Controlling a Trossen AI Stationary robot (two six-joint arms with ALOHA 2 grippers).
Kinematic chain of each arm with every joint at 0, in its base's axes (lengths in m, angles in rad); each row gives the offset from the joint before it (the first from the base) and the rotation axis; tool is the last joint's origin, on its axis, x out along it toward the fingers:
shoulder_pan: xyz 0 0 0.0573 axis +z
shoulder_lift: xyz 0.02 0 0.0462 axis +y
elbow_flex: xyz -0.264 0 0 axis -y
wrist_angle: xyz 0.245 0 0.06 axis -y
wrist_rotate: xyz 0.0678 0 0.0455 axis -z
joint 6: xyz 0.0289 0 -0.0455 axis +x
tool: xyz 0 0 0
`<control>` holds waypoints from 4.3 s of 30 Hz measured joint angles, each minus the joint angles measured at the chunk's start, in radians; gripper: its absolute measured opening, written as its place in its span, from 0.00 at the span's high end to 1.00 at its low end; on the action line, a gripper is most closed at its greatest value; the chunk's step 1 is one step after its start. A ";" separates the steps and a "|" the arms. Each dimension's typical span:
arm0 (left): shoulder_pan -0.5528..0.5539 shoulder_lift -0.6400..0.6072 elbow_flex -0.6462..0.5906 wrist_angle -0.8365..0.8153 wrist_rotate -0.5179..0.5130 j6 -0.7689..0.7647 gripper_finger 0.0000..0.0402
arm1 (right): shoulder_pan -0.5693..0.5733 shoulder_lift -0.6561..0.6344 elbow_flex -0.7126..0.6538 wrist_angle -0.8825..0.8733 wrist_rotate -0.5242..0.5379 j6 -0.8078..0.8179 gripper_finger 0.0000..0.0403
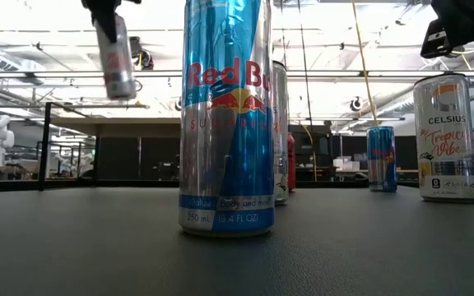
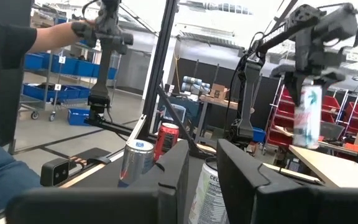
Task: Place canned beverage on shelf
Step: Put the left white pink soda can on the shelf
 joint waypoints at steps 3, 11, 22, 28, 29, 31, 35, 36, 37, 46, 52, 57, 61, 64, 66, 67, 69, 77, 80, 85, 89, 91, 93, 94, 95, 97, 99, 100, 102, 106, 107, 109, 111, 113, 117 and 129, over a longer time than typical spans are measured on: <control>0.018 -0.001 0.057 0.000 -0.004 0.023 0.37 | 0.000 0.000 0.000 0.000 0.000 0.000 0.83; 0.146 0.008 0.104 0.000 -0.069 0.102 0.37 | 0.000 0.000 0.000 0.000 0.000 0.000 0.83; 0.284 0.097 0.103 0.000 -0.069 0.201 0.37 | 0.000 0.000 0.000 0.000 0.000 0.005 0.83; 0.342 0.119 0.103 0.000 -0.069 0.250 0.37 | 0.000 0.000 0.000 0.000 0.000 0.005 0.83; 0.351 0.122 0.103 0.000 -0.070 0.253 0.37 | 0.000 0.000 0.000 0.000 0.000 0.005 0.83; 0.369 0.127 0.103 0.000 -0.069 0.258 0.37 | 0.000 0.000 0.000 0.000 0.000 0.005 0.83; 0.384 0.131 0.103 0.000 -0.044 0.238 0.37 | 0.000 0.000 0.000 0.000 0.000 0.007 0.83; 0.386 0.130 0.103 -0.001 -0.033 0.237 0.37 | 0.000 0.000 0.000 0.000 0.000 0.007 0.83; 0.387 0.130 0.103 -0.001 -0.021 0.233 0.37 | 0.000 0.000 0.000 0.000 0.000 0.007 0.83; 0.387 0.130 0.102 -0.001 0.013 0.204 0.37 | 0.000 0.000 0.000 -0.018 0.000 0.044 0.83; 0.387 0.130 0.102 -0.001 0.078 0.179 0.37 | 0.000 0.000 0.000 -0.039 0.000 0.090 0.83; 0.389 0.130 0.102 0.000 0.080 0.178 0.37 | 0.000 0.000 0.000 -0.037 0.000 0.087 0.83; 0.407 0.129 0.078 -0.001 0.082 0.156 0.37 | 0.000 0.000 0.000 -0.036 0.000 0.087 0.83; 0.431 0.129 0.060 -0.002 0.080 0.155 0.37 | 0.000 0.000 0.000 -0.036 0.000 0.087 0.83; 0.444 0.129 0.060 0.000 0.080 0.155 0.37 | 0.000 0.000 0.000 -0.036 0.000 0.087 0.83; 0.449 0.129 0.060 0.000 0.080 0.155 0.37 | 0.000 0.000 0.000 -0.036 0.000 0.087 0.83; 0.454 0.129 0.060 -0.001 0.080 0.154 0.37 | 0.000 0.000 0.000 -0.036 0.000 0.087 0.83; 0.465 0.129 0.060 0.000 0.072 0.154 0.31 | 0.000 0.000 0.000 -0.036 0.000 0.087 0.83; 0.465 0.129 0.060 0.000 0.057 0.154 0.30 | 0.000 0.000 0.000 -0.036 0.000 0.087 0.83; 0.465 0.129 0.060 0.000 0.033 0.154 0.29 | 0.000 0.000 0.000 -0.036 0.000 0.087 0.83; 0.465 0.128 0.060 0.001 0.030 0.154 0.29 | 0.000 0.000 0.000 -0.036 0.000 0.087 0.83; 0.465 0.128 0.060 0.000 0.022 0.154 0.29 | 0.000 0.000 0.000 -0.036 0.000 0.087 0.83; 0.465 0.128 0.060 0.000 0.011 0.156 0.29 | 0.000 0.000 0.000 -0.036 0.000 0.087 0.83; 0.465 0.128 0.060 0.001 0.006 0.156 0.29 | 0.000 0.000 0.000 -0.036 0.000 0.087 0.83; 0.465 0.128 0.060 0.001 0.004 0.156 0.29 | 0.000 0.000 0.000 -0.036 0.000 0.087 0.83; 0.465 0.128 0.060 0.001 -0.004 0.156 0.29 | 0.000 0.000 0.000 -0.036 0.000 0.087 0.83; 0.465 0.128 0.060 0.001 -0.029 0.156 0.29 | 0.000 0.000 0.000 -0.036 0.000 0.087 0.83; 0.465 0.128 0.060 0.001 -0.040 0.156 0.29 | 0.000 0.000 0.000 -0.036 0.000 0.087 0.83; 0.465 0.128 0.060 0.000 -0.048 0.155 0.29 | 0.000 0.000 0.000 -0.035 0.000 0.087 0.83; 0.465 0.128 0.060 0.001 -0.050 0.155 0.29 | 0.000 0.000 0.000 -0.035 0.000 0.087 0.83; 0.465 0.128 0.060 0.000 -0.051 0.155 0.29 | 0.000 0.000 0.000 -0.033 0.000 0.087 0.83; 0.465 0.128 0.060 0.000 -0.051 0.154 0.29 | 0.000 0.000 0.000 -0.028 0.000 0.087 0.83; 0.465 0.128 0.060 0.000 -0.051 0.152 0.29 | 0.000 0.000 0.000 -0.028 0.000 0.091 0.83; 0.465 0.128 0.060 0.000 -0.051 0.152 0.29 | 0.000 0.000 0.000 -0.031 0.000 0.117 0.83; 0.465 0.128 0.060 0.000 -0.050 0.152 0.29 | 0.000 0.000 0.000 -0.040 0.000 0.165 0.83; 0.465 0.129 0.060 0.000 -0.035 0.152 0.28 | 0.000 0.000 0.000 -0.043 0.000 0.165 0.83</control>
